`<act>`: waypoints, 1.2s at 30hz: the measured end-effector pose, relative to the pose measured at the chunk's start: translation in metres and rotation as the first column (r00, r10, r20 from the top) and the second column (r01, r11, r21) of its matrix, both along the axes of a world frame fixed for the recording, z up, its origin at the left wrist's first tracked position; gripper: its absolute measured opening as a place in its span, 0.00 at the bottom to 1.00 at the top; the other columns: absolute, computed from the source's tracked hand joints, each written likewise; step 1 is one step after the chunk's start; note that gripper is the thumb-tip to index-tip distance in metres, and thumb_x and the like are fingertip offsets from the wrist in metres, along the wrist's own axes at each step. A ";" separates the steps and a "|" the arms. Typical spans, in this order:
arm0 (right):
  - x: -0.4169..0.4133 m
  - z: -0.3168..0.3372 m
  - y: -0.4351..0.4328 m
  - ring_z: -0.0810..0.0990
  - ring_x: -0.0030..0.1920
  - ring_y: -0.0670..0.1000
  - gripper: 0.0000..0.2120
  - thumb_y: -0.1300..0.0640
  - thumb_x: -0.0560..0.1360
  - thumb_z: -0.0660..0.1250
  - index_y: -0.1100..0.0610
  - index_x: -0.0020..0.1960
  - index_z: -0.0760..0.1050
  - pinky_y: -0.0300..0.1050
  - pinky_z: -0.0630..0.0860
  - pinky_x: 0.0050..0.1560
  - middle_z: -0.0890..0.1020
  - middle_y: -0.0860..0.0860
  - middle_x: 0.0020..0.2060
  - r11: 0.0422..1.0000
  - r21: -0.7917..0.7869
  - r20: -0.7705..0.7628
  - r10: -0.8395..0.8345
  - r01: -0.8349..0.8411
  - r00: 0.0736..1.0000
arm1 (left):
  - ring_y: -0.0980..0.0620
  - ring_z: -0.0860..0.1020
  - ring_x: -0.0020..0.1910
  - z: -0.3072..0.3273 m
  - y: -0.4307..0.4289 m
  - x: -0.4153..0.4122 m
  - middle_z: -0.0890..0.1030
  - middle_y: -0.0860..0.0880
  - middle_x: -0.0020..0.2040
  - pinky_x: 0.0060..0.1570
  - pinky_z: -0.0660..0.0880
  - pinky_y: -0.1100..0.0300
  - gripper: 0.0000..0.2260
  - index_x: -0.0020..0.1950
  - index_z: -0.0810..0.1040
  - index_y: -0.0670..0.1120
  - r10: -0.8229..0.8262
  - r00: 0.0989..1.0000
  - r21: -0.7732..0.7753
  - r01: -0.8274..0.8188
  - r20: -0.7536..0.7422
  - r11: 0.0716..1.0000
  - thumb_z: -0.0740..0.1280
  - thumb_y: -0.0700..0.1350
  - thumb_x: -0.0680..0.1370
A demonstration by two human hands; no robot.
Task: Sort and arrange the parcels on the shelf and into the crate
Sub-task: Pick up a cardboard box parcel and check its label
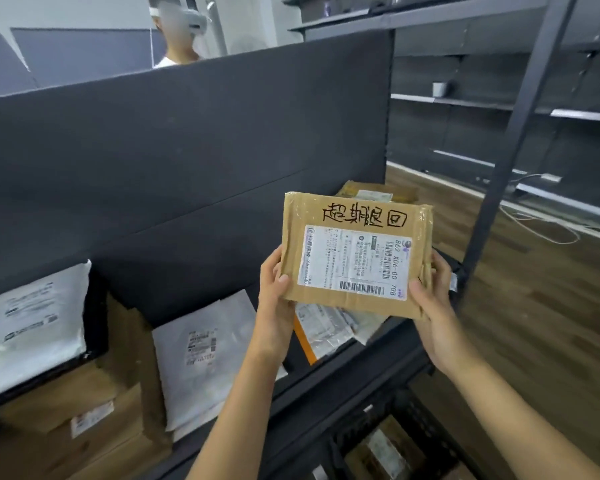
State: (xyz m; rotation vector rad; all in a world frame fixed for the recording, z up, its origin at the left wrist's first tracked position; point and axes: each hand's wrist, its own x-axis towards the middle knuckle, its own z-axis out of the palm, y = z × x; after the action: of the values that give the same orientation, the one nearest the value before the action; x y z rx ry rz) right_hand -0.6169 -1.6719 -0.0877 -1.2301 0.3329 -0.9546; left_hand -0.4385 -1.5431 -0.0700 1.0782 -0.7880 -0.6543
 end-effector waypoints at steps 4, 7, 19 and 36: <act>-0.018 0.027 0.000 0.77 0.62 0.47 0.20 0.51 0.72 0.66 0.37 0.62 0.72 0.37 0.77 0.53 0.79 0.44 0.61 0.996 -0.084 -0.024 0.025 -0.027 0.999 | 0.50 0.74 0.62 0.008 0.020 -0.017 0.70 0.46 0.63 0.60 0.73 0.44 0.26 0.61 0.62 0.51 -0.015 1.000 0.060 0.016 -0.015 0.998 0.67 0.59 0.68; -0.034 0.055 -0.008 0.83 0.53 0.45 0.20 0.54 0.69 0.67 0.35 0.57 0.77 0.35 0.79 0.44 0.83 0.43 0.54 0.983 -0.163 -0.124 0.061 -0.081 0.990 | 0.50 0.72 0.66 0.005 0.030 -0.025 0.69 0.48 0.67 0.64 0.72 0.44 0.33 0.60 0.59 0.49 -0.110 0.986 0.168 0.130 -0.125 0.977 0.72 0.58 0.64; -0.102 0.114 -0.023 0.84 0.47 0.41 0.19 0.52 0.63 0.69 0.31 0.49 0.79 0.31 0.77 0.39 0.84 0.37 0.48 0.933 -0.148 -0.585 0.186 -0.329 0.789 | 0.51 0.74 0.67 0.043 0.006 -0.005 0.67 0.51 0.73 0.68 0.69 0.46 0.53 0.75 0.58 0.54 -0.599 0.801 0.486 0.530 -0.018 0.695 0.76 0.70 0.55; -0.139 0.048 -0.012 0.79 0.58 0.43 0.30 0.53 0.69 0.73 0.37 0.65 0.64 0.36 0.77 0.50 0.73 0.44 0.65 0.967 0.123 -0.630 0.249 -0.222 0.736 | 0.51 0.83 0.49 0.026 -0.077 -0.052 0.85 0.49 0.52 0.49 0.79 0.57 0.11 0.54 0.82 0.56 -0.809 0.583 0.609 0.668 -0.072 0.427 0.67 0.47 0.73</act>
State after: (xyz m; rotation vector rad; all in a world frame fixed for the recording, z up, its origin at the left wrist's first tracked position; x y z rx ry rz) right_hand -0.7555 -1.6842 -0.0395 -1.5022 0.7145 -0.2698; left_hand -0.4907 -1.6198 -0.0444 1.3574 -1.3641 -1.6648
